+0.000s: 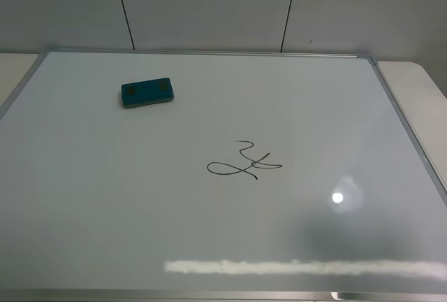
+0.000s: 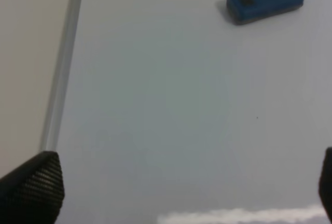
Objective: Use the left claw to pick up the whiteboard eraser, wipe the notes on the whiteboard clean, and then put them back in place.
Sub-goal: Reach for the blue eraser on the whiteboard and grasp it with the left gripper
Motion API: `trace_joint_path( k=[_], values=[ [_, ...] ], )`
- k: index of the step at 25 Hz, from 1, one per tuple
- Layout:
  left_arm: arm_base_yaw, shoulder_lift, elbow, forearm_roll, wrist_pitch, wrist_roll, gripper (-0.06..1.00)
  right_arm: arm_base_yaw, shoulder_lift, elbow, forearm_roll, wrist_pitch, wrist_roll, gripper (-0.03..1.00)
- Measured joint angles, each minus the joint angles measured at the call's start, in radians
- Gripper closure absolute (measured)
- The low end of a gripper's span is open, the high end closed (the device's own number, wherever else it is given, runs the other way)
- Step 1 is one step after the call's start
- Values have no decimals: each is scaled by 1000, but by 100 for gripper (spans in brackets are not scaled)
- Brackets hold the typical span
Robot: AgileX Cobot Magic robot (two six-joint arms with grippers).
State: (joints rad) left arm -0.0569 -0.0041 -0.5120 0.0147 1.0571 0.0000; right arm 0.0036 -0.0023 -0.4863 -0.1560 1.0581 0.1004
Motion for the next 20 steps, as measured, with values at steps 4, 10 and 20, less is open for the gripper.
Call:
trace_joint_path(
  k=[4, 10, 20],
  values=[
    [0, 0, 0, 0, 0, 0, -5, 0, 0, 0, 0, 0, 0, -2],
    [0, 0, 0, 0, 0, 0, -5, 0, 0, 0, 0, 0, 0, -2],
    [0, 3, 0, -2, 0, 46, -5, 0, 0, 0, 0, 0, 0, -2]
  ],
)
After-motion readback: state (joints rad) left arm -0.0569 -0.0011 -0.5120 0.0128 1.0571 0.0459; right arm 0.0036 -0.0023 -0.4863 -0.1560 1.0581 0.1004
